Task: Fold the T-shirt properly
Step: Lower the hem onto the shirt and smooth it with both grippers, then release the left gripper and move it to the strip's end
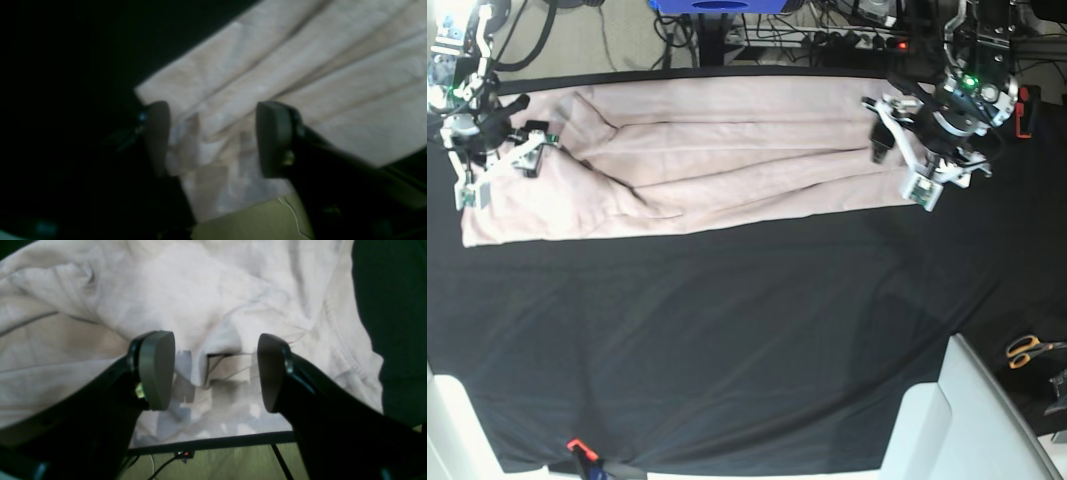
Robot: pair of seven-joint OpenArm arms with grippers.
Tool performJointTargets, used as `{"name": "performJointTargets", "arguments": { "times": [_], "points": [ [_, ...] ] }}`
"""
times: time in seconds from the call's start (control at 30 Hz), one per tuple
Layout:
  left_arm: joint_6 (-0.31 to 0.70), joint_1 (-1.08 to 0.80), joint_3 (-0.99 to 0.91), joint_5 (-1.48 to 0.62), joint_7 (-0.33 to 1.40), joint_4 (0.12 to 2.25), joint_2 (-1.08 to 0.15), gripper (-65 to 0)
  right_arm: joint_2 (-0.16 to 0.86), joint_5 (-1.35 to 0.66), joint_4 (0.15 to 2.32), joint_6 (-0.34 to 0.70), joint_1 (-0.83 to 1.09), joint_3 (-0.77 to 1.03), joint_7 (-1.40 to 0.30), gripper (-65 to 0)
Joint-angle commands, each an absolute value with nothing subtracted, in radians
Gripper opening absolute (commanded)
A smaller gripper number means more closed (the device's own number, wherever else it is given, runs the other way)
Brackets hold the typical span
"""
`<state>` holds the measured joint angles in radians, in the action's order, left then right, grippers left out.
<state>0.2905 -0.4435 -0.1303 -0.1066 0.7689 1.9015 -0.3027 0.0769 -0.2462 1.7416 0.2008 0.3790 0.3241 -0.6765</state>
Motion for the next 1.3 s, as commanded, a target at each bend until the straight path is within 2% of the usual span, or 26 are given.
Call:
{"name": "performJointTargets", "arguments": {
  "times": [0.0, 0.07, 0.1, 0.23, 0.27, 0.4, 0.5, 0.6, 0.87, 1.03, 1.17, 1.27],
  "points": [
    [0.286, -0.441, -0.154, -0.108, 0.753, 1.919, -0.309, -37.7, 0.084, -0.252, 1.773, 0.208, 0.36, 0.332, -0.65, -28.1],
    [0.286, -0.433, -0.179, -0.108, 0.753, 1.916, -0.278, -59.2, 0.084, -0.252, 1.781, 0.208, 0.335, 0.331, -0.648, -28.1],
    [0.286, -0.427, -0.185, -0.108, 0.753, 1.914, -0.265, -65.0, 0.084, -0.252, 1.781, 0.208, 0.321, 0.331, -0.648, -28.1],
    [0.286, -0.424, -0.188, -0.107, 0.753, 1.877, -0.222, -65.0, 0.088, -0.252, 1.732, 0.211, 0.251, 0.331, -0.638, -30.3],
    [0.286, -0.423, -0.188, -0.107, 0.751, 1.859, -0.219, -65.0, 0.091, -0.252, 1.701, 0.211, 0.231, 0.331, -0.625, -35.0],
    [0.286, -0.409, -0.193, -0.102, 0.725, 1.768, -0.214, -65.0, 0.137, -0.254, 1.558, 0.213, 0.153, 0.328, -0.573, -65.0],
    [0.286, -0.403, -0.193, -0.101, 0.648, 1.672, -0.222, -65.0, 0.159, -0.254, 1.449, 0.213, 0.091, 0.329, -0.545, -62.3],
    [0.285, -0.4, -0.223, -0.099, 0.595, 1.607, -0.219, -65.0, 0.186, -0.254, 1.342, 0.213, 0.039, 0.329, -0.501, -63.9],
    [0.285, -0.378, -0.243, -0.099, 0.595, 1.569, -0.222, -65.0, 0.288, -0.254, 1.02, 0.213, -0.073, 0.325, -0.364, -64.1],
    [0.285, -0.372, -0.239, -0.099, 0.595, 1.538, -0.22, -65.0, 0.308, -0.252, 0.886, 0.225, -0.116, 0.321, -0.3, -64.1],
    [0.285, -0.383, -0.243, -0.105, 0.595, 1.575, -0.217, -65.0, 0.312, -0.252, 0.894, 0.286, -0.113, 0.326, -0.288, -64.2],
    [0.285, -0.414, -0.245, -0.107, 0.596, 1.653, -0.222, -65.0, 0.308, -0.255, 1.059, 0.291, -0.045, 0.329, -0.291, -64.2]
  ]
}}
